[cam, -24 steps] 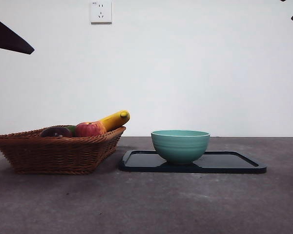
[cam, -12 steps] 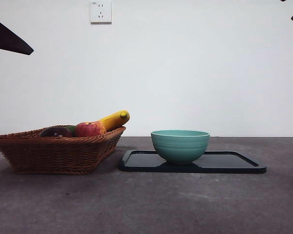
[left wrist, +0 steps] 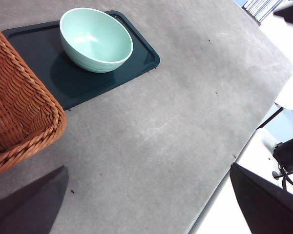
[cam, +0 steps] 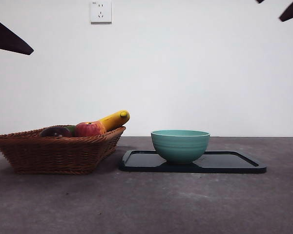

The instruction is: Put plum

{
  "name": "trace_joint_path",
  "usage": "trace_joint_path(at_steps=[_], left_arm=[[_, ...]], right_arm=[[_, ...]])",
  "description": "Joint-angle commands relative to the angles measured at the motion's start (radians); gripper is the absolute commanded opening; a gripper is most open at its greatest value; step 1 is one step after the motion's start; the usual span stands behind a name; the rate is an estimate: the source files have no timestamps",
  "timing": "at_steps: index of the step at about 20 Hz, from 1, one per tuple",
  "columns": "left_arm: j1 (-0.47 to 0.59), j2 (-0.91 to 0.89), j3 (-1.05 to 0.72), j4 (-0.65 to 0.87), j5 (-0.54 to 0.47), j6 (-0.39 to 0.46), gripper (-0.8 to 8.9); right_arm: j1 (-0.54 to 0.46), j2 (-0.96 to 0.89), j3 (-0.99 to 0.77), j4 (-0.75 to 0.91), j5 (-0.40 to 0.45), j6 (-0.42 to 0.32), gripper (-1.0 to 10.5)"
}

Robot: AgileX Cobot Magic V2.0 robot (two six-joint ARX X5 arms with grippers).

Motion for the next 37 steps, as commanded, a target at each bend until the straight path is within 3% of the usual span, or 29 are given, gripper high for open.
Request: trace_joint_path(at_steps=[1,12,20,27,35,37], left_arm=[[-0.005,0.006,0.019,0.008,0.003,0.013,5.26],[-0.005,0.006,0.019,0.008,0.002,0.013,5.26],[-0.005,0.006,0.019,0.008,0.002,0.013,5.26],[-0.005,0.006,0.019,0.008,0.002,0.013,5.26],[-0.005,0.006,0.019,0.017,0.002,0.013,5.26],[-0.005,0.006,0.019,0.016,0.002,0.013,5.26]], right_arm=[[-0.023,0.138,0.1,0.011,0.0,0.003,2.8],[-0.076,0.704,0.436,0.013,0.003,-0.098,2.8],[-0.075,0.956,0.468,0.097,0.001,-0.108,2.8],[-0.072,1.078,0.468,0.13,0.002,-0.107,2.7],[-0.072,1.107,0.468,0.153,0.0,-0.108,0.1],[-0.072,1.107,0.468,0.164,-0.003,-0.108,0.1]])
